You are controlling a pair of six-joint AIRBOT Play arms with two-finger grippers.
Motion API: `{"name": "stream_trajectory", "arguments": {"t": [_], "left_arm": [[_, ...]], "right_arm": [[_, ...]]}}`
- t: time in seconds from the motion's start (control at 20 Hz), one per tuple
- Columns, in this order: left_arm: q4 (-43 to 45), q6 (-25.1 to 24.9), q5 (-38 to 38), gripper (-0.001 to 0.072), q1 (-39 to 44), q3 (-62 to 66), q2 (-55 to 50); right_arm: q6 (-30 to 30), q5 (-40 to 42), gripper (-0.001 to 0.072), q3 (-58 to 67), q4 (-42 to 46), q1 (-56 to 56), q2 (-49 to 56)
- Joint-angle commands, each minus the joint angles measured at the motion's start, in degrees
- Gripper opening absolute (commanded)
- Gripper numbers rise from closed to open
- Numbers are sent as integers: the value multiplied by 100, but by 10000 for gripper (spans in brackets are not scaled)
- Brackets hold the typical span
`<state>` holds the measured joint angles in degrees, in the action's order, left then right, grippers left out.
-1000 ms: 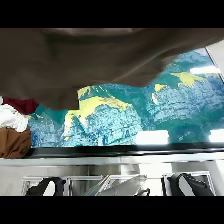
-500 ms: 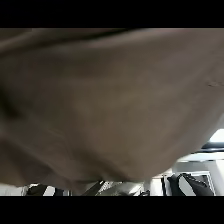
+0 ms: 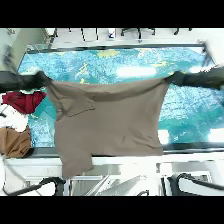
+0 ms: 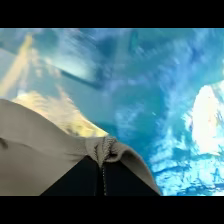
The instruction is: Fold the shirts.
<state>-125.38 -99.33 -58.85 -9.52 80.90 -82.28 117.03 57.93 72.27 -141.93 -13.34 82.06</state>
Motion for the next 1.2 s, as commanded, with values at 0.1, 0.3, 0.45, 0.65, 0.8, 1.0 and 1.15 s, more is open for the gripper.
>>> {"name": "stream_trajectory", "arguments": {"t": [0.1,0.3,0.45,0.65,0.8,1.0,1.15], "left_arm": [[-74,201,-79,14,201,1261,-2350],[-63,656,-160,13,299,2802,-3040],[-57,793,-289,13,374,3582,-3254],[7,793,-669,13,439,3440,-3110],[763,988,-1471,13,365,3141,-2938],[1602,1032,-2170,13,378,2350,-2514],[1700,1034,-1963,13,376,1692,-2332]], "right_arm": [[-55,-546,21,699,-621,-216,2114],[-291,-551,22,1937,-610,-229,2684],[-328,-522,21,2441,-575,-229,2734],[-328,105,21,2481,-267,-238,2710],[-525,704,21,2476,673,-219,2671],[-761,1408,22,2474,1517,-214,2581],[-793,1526,22,2409,1755,-96,2594]]}}
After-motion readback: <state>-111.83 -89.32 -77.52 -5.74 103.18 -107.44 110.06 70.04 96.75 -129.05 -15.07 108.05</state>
